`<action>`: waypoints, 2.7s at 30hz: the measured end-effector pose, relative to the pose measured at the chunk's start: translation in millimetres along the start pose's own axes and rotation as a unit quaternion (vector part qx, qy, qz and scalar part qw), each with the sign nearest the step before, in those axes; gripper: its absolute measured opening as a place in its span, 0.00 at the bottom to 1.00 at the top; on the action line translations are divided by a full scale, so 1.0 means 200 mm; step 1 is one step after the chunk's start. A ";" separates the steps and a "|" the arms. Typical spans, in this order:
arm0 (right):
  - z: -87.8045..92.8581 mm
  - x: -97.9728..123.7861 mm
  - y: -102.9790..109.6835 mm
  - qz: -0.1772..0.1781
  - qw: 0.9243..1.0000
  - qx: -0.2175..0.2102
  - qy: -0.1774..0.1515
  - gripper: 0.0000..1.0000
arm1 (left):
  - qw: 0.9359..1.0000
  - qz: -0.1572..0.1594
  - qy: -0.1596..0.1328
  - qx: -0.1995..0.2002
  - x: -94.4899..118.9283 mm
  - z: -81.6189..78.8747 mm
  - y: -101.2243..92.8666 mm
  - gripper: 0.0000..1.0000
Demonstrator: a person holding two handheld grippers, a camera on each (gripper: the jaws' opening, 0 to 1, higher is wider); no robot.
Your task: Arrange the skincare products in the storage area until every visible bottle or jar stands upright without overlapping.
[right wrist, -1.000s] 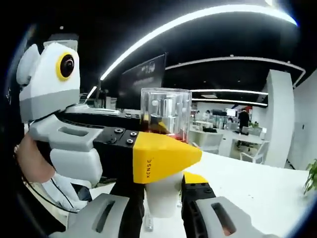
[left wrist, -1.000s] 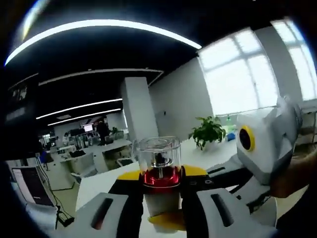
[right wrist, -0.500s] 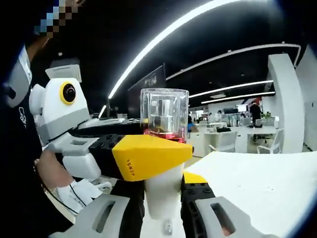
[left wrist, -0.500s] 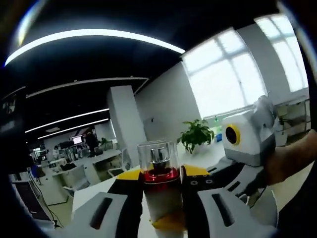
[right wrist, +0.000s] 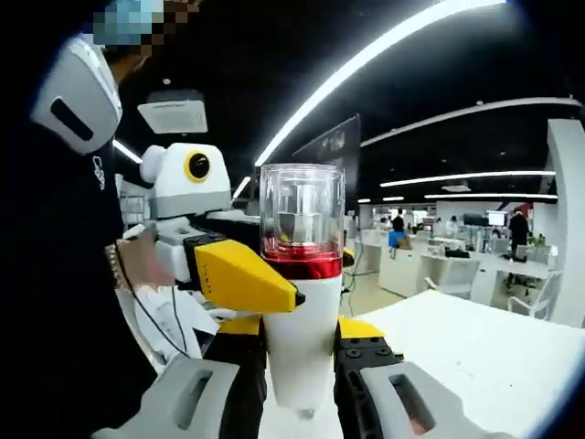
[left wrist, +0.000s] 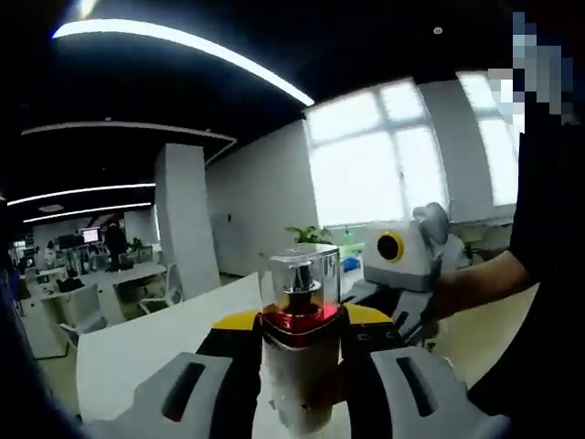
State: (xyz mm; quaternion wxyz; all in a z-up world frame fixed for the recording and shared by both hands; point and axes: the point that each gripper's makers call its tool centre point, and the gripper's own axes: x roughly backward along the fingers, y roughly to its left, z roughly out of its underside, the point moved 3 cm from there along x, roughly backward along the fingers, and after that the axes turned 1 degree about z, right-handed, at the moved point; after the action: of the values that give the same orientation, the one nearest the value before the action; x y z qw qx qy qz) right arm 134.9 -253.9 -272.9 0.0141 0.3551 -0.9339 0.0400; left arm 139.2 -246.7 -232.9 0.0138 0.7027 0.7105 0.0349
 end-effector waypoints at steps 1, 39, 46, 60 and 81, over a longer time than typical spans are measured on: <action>0.00 0.00 0.02 -0.016 1.000 0.006 0.001 0.18 | 1.000 0.015 0.000 0.008 0.01 0.01 0.00 0.32; 0.87 0.38 -0.07 -0.036 0.969 -0.013 0.246 0.21 | 0.966 0.188 0.164 0.065 -0.41 0.79 -0.28 0.29; 1.09 0.42 -0.12 -0.034 0.950 0.025 0.310 0.21 | 0.956 0.206 0.207 0.035 -0.48 1.00 -0.26 0.29; 1.30 0.41 -0.16 -0.010 0.950 -0.018 0.311 0.19 | 0.950 0.208 0.229 0.044 -0.53 1.24 -0.21 0.28; 1.37 0.39 -0.19 0.020 0.947 -0.012 0.320 0.19 | 0.955 0.196 0.217 0.054 -0.54 1.31 -0.18 0.28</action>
State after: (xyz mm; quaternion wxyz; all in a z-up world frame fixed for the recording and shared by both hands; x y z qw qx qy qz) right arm 102.2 -358.0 -539.2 0.3153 0.3050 -0.8876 0.1405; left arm 122.3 -347.0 -500.7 -0.1856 0.8034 0.5455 0.1499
